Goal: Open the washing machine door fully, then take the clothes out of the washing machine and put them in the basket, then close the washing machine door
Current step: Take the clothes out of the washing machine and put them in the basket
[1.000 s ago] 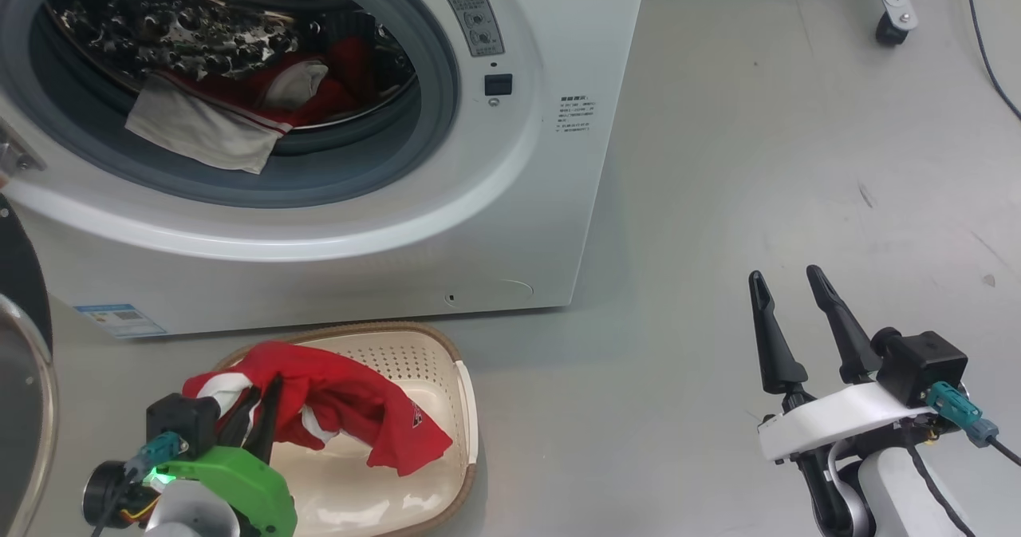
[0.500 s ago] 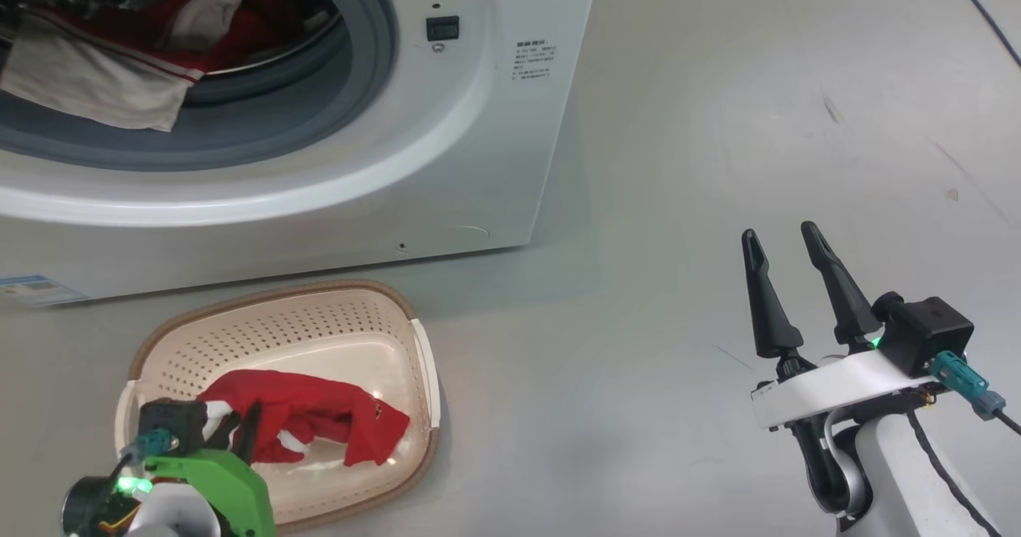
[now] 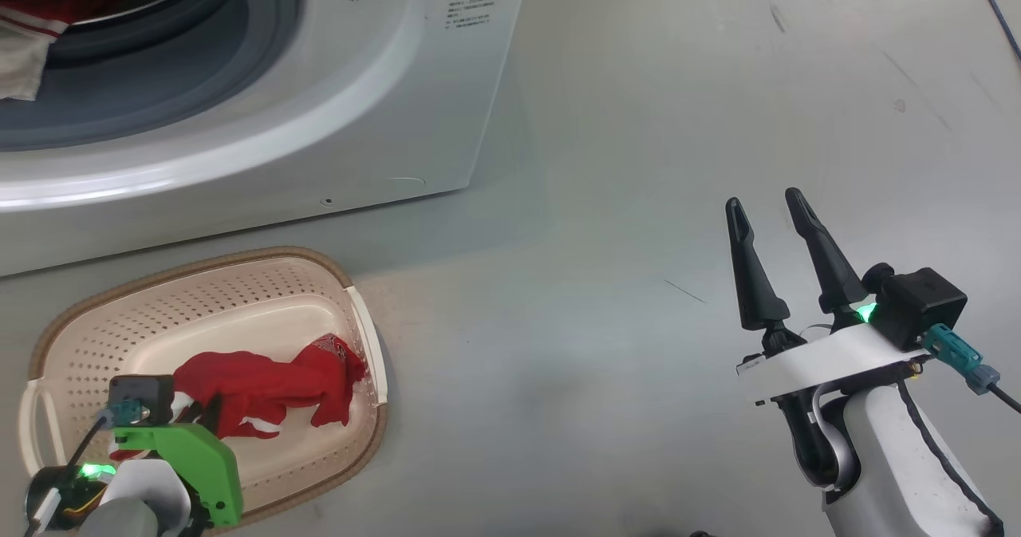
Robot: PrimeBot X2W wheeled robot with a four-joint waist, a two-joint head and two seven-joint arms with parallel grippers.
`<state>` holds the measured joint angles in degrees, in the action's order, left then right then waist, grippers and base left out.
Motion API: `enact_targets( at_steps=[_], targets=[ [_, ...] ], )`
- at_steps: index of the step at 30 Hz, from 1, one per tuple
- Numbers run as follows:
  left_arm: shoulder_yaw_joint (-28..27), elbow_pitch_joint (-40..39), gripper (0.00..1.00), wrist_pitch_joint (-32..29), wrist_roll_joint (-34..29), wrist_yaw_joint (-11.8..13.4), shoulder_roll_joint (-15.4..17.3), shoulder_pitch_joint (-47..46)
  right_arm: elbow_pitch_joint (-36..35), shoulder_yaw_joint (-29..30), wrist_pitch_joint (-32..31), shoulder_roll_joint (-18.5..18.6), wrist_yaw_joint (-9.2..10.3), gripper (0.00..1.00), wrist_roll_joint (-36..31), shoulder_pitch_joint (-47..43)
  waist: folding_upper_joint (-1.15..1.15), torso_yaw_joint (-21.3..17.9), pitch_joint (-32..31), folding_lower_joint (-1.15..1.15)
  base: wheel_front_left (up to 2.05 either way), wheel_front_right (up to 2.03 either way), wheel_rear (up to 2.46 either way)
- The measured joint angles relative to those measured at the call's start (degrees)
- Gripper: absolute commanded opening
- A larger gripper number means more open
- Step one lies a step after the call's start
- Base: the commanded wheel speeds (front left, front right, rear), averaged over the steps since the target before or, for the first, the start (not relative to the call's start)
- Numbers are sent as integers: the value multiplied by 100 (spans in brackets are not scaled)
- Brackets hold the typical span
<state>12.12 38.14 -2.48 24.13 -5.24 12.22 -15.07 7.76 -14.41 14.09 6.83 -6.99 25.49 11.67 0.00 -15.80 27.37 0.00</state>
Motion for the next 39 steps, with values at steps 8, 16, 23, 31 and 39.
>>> enact_targets(
  at_steps=[8,16,23,31,39],
  targets=[
    [-75,379,27,12,27,40,-16,-245,87,20,1,-38,0,100,0,75,0,-251,251,1,0,0,0],
    [7,676,100,179,26,36,-132,-429,190,111,3,-40,0,100,0,85,0,-217,223,0,0,0,0],
    [152,770,100,559,-4,-20,-257,-492,299,138,9,-40,0,100,0,113,0,-76,14,0,0,0,0],
    [243,624,100,1221,-64,-70,-438,-639,416,242,10,-26,0,100,0,116,0,156,-397,0,0,0,0],
    [264,413,100,1577,-60,-111,-617,-636,501,402,10,73,0,100,0,-18,0,529,-970,0,0,0,0]
  ],
)
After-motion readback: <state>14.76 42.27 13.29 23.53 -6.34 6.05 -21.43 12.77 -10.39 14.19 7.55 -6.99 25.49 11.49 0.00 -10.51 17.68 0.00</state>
